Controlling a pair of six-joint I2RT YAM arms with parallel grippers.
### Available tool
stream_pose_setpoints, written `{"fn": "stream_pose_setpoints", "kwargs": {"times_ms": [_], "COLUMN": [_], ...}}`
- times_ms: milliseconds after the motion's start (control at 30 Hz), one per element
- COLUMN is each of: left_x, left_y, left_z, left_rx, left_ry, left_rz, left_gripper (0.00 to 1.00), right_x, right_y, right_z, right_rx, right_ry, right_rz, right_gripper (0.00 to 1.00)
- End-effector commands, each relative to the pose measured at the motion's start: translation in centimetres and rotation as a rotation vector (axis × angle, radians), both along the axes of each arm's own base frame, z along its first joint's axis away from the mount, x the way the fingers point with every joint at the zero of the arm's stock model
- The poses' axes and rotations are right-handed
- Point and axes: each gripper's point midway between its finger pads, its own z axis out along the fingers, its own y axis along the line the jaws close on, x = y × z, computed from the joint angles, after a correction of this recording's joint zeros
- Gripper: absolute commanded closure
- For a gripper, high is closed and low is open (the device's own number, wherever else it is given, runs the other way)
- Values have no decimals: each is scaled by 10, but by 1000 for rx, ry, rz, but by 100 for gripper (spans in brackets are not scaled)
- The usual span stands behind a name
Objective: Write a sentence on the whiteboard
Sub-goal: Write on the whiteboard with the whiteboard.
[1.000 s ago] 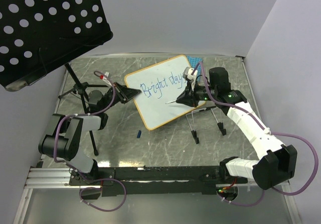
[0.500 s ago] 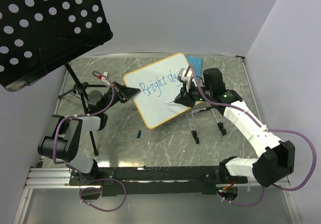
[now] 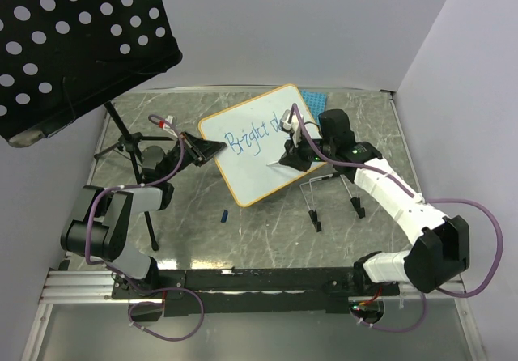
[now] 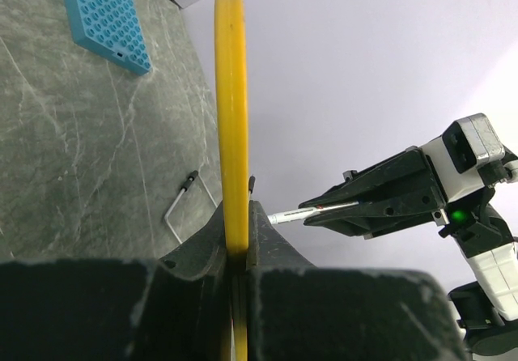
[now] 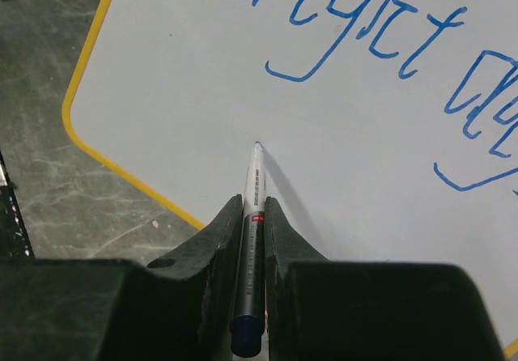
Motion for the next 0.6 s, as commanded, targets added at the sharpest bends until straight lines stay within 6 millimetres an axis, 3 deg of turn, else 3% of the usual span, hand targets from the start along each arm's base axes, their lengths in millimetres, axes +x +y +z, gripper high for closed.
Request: {"fn": "stream_pose_setpoints", "kwargs": {"times_ms": [0,300,567], "left_x": [-30,-30,-30], "left_y": [9,9,9], "left_z": [111,110,110], "left_rx": [-159,-157,-153], "left_ry": [-445,-445,-450], "left_rz": [-1,-2,-1], "left_gripper": [99,99,99], "right_x": [11,9,-10], "right_y": [9,19,19], "right_z": [26,29,24], "right_rx": [26,45,29], "right_ry": [-77,-56,-30], "right_rz": [-7,24,106], "right_gripper": [100,100,100]}}
